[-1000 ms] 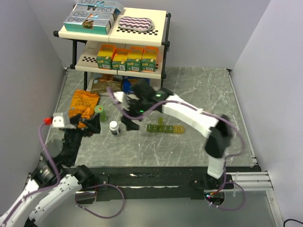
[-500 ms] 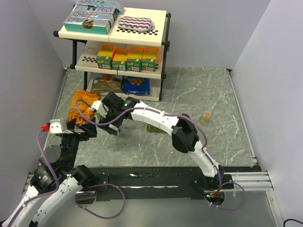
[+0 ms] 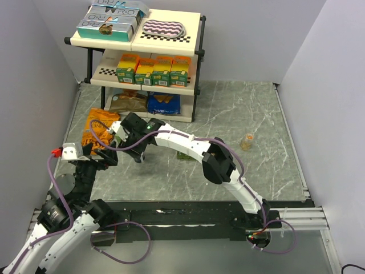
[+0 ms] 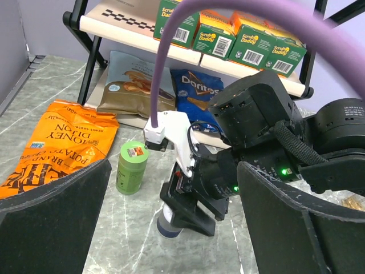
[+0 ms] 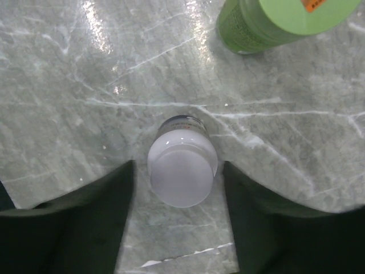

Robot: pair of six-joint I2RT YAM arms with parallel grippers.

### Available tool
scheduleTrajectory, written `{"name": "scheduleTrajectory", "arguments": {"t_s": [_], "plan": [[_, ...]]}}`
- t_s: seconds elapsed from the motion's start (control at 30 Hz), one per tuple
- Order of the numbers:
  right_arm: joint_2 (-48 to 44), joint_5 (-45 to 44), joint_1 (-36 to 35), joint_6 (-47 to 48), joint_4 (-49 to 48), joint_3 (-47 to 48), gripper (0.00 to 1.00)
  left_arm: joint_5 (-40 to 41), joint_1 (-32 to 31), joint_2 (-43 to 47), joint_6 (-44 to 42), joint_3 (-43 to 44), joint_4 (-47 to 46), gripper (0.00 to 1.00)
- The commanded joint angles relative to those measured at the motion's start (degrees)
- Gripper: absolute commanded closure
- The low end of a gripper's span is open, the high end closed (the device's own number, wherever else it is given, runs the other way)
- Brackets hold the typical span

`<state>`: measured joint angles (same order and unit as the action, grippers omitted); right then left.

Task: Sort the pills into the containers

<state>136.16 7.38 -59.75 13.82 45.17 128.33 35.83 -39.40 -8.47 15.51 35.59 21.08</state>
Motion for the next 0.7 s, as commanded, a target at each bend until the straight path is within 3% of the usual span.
{"name": "scheduleTrajectory", "arguments": {"t_s": [0.0,0.2,0.47,0.6,0.67], "plan": [[0.86,-0.08,0.16,-0.99,1.15,3.15,0.43,-1.03,0.46,0.03,-1.27,0.44,-0.87,0.0],[0.78,-0.43,0.07,-0.55,1.59,2.89,0.5,-2.34,0.46,0.91,-1.79,0.09,-1.57,0.0],[1.83,-0.35,0.33,0.68,2.73,3.33,0.48,-3.93,0.46,3.81,-2.06,-0.96,-2.54,0.01],[0.61,1.32,0.86,1.2,3.79,3.06,0.78,-6.3,0.46,3.37,-2.59,-1.05,-2.97,0.01],[-1.49,3.59,1.38,1.47,4.4,2.19,0.82,-8.84,0.46,3.11,-2.85,-1.32,-3.41,0.0]]}}
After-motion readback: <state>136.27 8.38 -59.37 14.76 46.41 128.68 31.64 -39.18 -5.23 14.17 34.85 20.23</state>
